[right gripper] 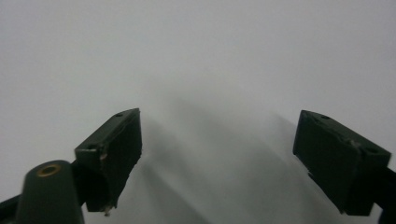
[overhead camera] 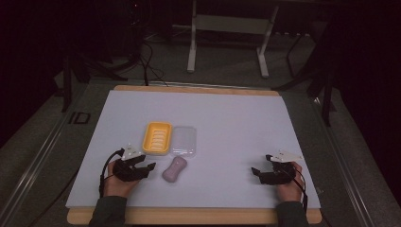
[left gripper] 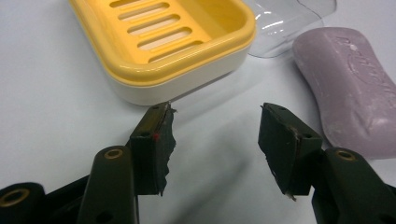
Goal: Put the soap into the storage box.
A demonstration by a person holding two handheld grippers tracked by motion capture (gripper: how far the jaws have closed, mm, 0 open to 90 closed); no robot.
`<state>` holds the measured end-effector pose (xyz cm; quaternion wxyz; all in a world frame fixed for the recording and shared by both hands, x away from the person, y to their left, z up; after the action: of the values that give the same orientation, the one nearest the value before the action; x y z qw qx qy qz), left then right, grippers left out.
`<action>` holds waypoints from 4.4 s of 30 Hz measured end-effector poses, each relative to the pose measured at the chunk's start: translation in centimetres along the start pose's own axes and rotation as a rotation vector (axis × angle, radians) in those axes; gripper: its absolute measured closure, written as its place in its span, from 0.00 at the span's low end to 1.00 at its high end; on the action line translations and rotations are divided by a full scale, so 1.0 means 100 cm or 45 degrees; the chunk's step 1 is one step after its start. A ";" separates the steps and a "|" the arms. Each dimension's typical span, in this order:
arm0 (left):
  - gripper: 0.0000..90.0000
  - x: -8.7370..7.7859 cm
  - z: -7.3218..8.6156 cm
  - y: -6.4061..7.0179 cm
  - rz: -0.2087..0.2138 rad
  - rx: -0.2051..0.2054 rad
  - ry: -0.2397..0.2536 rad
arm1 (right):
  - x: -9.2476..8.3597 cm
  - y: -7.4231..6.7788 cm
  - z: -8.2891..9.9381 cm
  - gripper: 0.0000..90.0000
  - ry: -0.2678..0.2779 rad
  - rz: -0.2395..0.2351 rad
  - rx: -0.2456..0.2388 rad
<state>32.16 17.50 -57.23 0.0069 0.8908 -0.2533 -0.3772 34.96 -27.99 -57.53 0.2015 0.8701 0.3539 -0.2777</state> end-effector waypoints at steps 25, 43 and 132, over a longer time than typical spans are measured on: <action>0.46 -0.008 -0.009 0.009 0.028 0.017 -0.047 | -0.002 -0.003 -0.001 0.20 0.029 0.012 -0.045; 0.45 -0.015 -0.024 0.020 0.021 0.096 -0.097 | -0.005 -0.002 -0.001 0.20 0.057 0.020 -0.029; 0.38 0.014 -0.075 0.076 0.000 0.297 -0.551 | -0.005 -0.003 -0.001 0.24 0.059 0.028 -0.045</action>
<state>34.67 8.89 -51.28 -0.1505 0.7841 -0.2905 -0.5273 34.48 -27.95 -57.17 0.2117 0.8764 0.3536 -0.2490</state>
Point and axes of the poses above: each handheld gripper's, and its own axes: x roughly forward along the jaws, z roughly out of its underside, y roughly to its right, the point moved 6 cm from there along x, roughly forward along the jaws, and after that the axes turned 10 degrees about -x, right-handed, at the moved point
